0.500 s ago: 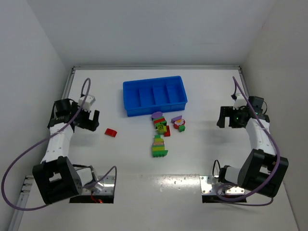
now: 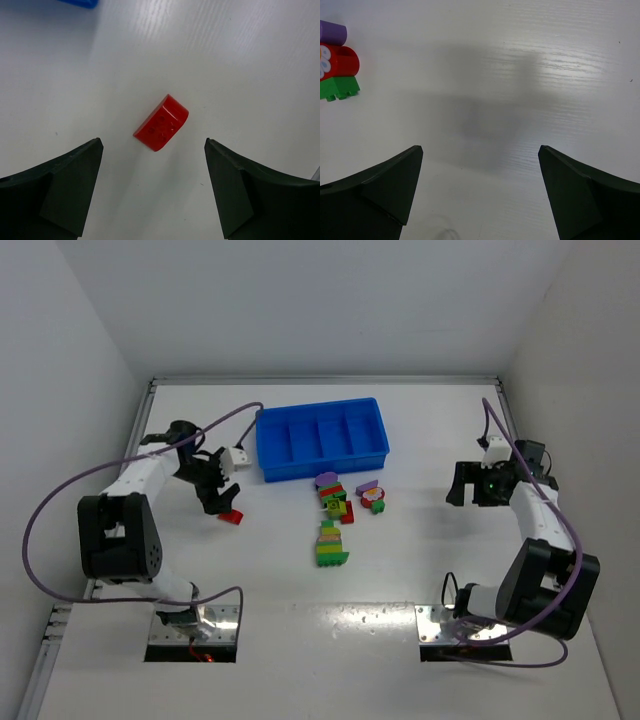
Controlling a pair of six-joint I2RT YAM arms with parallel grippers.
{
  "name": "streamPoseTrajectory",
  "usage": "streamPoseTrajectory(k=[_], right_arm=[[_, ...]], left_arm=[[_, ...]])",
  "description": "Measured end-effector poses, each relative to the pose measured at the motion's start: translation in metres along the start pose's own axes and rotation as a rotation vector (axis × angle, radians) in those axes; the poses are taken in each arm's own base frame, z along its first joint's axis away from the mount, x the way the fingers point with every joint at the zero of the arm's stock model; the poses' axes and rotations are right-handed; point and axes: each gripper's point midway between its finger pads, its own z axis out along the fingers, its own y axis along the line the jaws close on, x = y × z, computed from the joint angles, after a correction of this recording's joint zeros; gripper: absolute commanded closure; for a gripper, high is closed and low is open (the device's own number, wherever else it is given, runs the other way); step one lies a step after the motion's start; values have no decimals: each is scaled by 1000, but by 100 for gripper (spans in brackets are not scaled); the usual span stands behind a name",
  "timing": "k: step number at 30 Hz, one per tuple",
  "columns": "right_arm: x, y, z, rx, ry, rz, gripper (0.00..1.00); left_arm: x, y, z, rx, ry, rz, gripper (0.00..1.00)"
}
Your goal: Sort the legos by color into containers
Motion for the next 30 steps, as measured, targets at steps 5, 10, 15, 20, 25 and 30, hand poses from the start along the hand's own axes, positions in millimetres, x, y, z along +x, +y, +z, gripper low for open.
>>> streamPoseTrajectory(k=[5,10,15,20,25,30], right_arm=[[3,1,4,-15,14,8,0],[9,2,10,-32,44,26,0],[14,1,14,-38,65,39,0],[16,1,16,-41,74,43,0],[17,1,17,-43,78,45,0],[18,1,18,-44,81,46,0]], left_arm=[[15,-6,16,83,64,82,13],[22,-6,24,90,87,184,16],[36,-18,37,132,114,269,20],[41,-19,45,131,119,321,20],[40,-10,48,98,116,349,20],[39,-6,53,78,123,376,22]])
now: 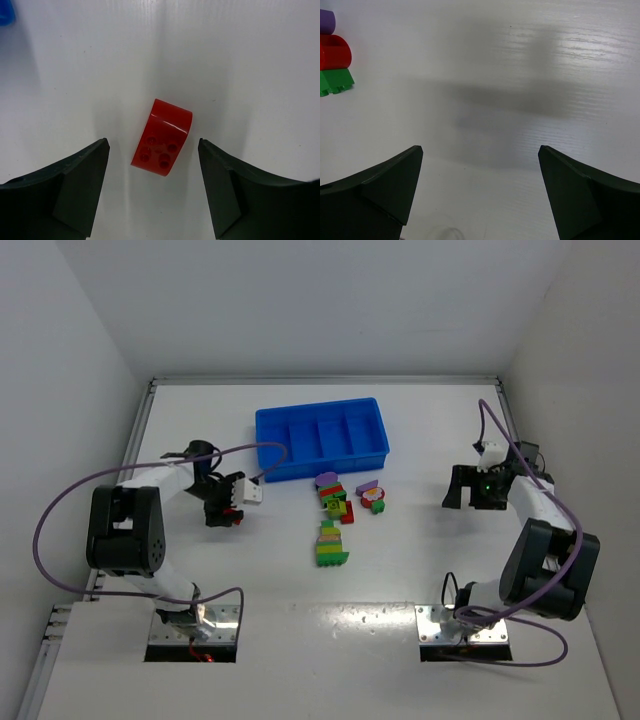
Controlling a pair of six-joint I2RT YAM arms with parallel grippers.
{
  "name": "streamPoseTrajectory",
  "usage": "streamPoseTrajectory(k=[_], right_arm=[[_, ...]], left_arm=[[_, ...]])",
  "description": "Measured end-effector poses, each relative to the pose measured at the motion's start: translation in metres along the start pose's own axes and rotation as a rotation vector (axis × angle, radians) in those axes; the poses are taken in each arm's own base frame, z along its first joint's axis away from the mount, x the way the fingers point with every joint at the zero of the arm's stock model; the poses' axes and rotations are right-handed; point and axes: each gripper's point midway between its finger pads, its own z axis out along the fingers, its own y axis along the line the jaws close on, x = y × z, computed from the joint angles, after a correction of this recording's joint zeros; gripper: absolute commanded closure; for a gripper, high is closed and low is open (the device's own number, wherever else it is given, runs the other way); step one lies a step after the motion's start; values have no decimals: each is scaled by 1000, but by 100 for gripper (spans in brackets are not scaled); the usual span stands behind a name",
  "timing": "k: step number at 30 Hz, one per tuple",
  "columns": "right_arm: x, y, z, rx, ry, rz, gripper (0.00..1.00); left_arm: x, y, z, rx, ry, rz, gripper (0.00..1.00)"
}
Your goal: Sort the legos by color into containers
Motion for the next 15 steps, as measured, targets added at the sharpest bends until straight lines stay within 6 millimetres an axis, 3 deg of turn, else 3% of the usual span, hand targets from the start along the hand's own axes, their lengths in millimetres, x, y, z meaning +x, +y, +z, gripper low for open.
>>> streamPoseTrajectory(k=[6,14,15], right_arm=[[2,0,2,-3,10,5,0],[4,-1,4,-5,20,9,0],[4,-1,4,-5,20,9,0]], left_arm=[[6,-3,6,0,22,5,29],[11,-11,13,12,52,-9,51],[11,-11,14,14,53,-15,61]])
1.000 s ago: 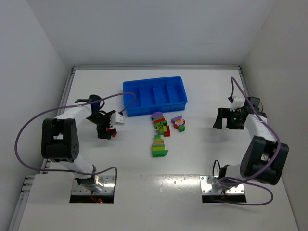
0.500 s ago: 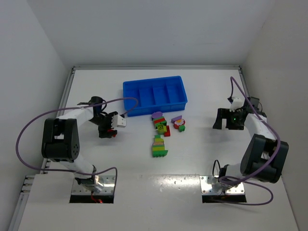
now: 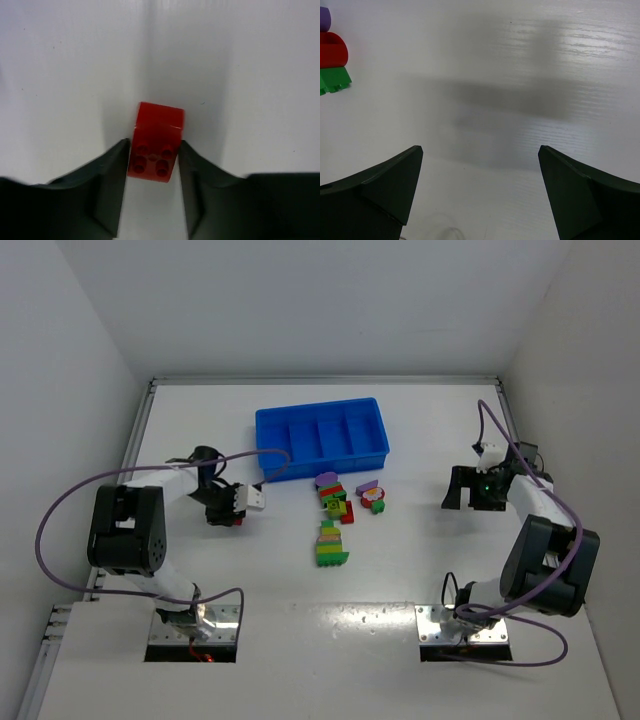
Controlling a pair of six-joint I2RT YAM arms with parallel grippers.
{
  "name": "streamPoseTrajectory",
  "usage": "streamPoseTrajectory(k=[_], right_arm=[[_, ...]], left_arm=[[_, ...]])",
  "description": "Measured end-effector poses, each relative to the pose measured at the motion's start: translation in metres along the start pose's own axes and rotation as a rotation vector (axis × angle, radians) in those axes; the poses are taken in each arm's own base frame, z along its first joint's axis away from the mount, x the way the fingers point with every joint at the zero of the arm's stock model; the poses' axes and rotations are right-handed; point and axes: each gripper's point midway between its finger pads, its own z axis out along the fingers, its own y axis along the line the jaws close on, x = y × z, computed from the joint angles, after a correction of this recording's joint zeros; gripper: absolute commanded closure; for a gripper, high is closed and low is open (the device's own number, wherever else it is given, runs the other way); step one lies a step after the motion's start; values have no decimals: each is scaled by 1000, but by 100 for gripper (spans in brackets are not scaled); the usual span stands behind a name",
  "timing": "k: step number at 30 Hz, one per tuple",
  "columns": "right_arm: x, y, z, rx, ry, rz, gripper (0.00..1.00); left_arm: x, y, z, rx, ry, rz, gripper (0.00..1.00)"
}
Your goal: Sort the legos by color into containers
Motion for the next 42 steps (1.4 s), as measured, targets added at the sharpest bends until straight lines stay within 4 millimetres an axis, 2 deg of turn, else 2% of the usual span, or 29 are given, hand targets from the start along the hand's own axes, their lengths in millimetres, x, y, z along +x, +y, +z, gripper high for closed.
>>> streamPoseTrajectory(k=[6,10,12,17,19,21,23,27,30,34,39,42], right_arm=[[1,0,1,-2,6,3,0],[2,0,2,-2,7,3,0],[2,0,2,-2,7,3,0],[2,0,2,-3,8,4,0],[2,0,2,-4,8,4,0],[2,0,2,-6,8,4,0],[2,1,2,-9,7,4,0],[3,1,3,-11,12,7,0],[4,0,3,-12,16,9,0],[4,1,3,-12,16,10,0],[4,1,3,-12,17,10,0],[4,1,3,-12,17,9,0]], left_arm=[[-3,2,1,-19,2,-40,84],[-18,4,-5,-37,-32,-93,85],[-41,12,-18,-52,-98,-145,85],[-118,74,-85,-200,-345,-223,85],[-143,94,-110,-259,-438,-254,84],[-160,108,-125,-309,-515,-302,84],[-170,118,-130,-347,-558,-352,84],[-185,132,-117,-373,-590,-426,80],[-188,145,-93,-368,-591,-492,76],[-178,163,-63,-379,-574,-605,76],[-166,187,-46,-441,-559,-697,74],[-162,200,-41,-478,-555,-730,61]])
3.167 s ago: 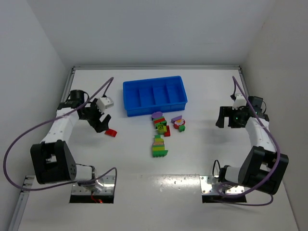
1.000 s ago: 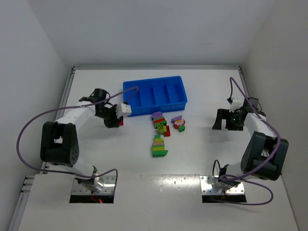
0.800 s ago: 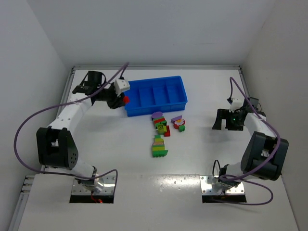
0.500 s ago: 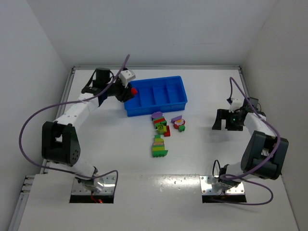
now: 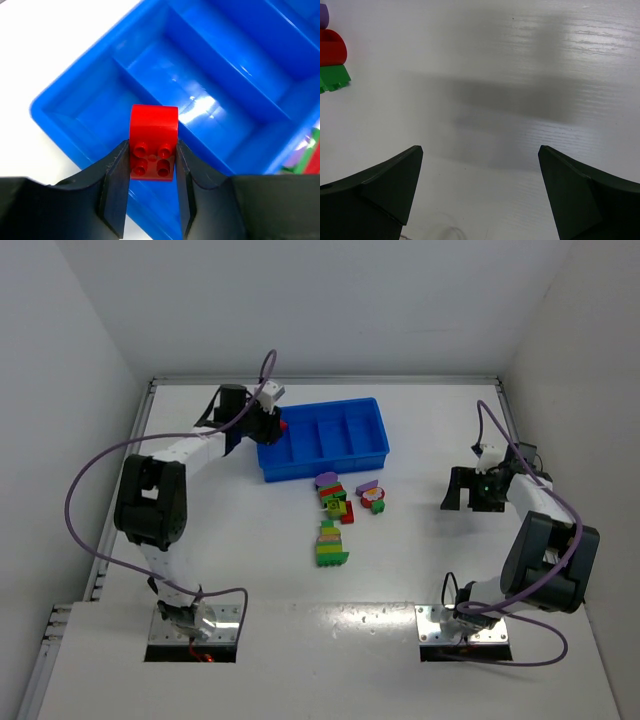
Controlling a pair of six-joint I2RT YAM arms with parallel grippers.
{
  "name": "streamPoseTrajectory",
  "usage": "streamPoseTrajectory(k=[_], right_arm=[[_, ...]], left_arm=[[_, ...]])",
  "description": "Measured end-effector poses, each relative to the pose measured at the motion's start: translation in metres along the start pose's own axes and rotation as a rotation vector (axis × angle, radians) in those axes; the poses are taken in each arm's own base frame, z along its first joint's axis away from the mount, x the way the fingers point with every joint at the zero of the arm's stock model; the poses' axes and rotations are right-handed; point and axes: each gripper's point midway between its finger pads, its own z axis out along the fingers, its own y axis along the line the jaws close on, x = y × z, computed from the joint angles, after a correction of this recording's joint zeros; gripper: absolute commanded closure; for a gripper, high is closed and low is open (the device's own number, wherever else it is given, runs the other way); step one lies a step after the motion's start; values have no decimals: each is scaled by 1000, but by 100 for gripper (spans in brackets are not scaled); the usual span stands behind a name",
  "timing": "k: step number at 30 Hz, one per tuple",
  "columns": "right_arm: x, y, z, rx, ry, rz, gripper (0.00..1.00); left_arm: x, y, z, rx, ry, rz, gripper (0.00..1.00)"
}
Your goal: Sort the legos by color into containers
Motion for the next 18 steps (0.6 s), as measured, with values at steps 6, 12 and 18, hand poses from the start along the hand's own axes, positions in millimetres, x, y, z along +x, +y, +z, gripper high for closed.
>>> streamPoseTrajectory(k=[6,12,18], right_arm=[[1,0,1,-1,4,2,0],[1,0,1,-3,6,2,0],[0,5,0,-32,-3,-16,0]], left_arm=[[-9,18,15,-77,-13,-20,24],[-12,22,15,-104,-24,-45,23],[-23,1,-5,-40,-65,-44,24]])
